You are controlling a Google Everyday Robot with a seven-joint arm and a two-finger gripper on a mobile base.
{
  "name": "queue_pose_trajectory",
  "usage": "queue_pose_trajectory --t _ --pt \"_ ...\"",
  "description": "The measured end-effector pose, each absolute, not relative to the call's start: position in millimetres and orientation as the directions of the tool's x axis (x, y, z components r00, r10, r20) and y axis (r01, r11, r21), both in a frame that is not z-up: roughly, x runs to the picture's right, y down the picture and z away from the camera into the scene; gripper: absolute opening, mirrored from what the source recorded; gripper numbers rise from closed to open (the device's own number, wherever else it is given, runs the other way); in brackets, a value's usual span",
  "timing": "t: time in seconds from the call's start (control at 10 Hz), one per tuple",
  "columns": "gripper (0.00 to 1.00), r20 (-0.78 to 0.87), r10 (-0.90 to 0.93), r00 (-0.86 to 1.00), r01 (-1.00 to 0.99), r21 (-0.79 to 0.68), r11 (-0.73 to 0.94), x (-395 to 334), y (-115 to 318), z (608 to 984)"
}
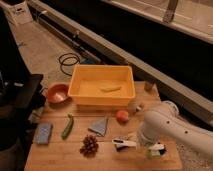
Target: Place brush in plastic cup
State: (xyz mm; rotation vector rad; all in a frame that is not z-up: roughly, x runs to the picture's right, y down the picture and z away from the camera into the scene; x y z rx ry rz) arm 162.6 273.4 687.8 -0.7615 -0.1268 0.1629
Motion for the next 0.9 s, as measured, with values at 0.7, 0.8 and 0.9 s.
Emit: queue_pose_trajectory --t 0.7,0.8,0.9 --pt "0.8 -0.004 0.187 0.982 -0.15 -0.613 0.776 195 223 655" --pt "0.8 -0.032 0.195 0.98 -0.177 -0.585 0.792 215 205 646" --pt "0.8 -0.05 0.199 0.979 -0.191 -0.574 0.796 226 197 642"
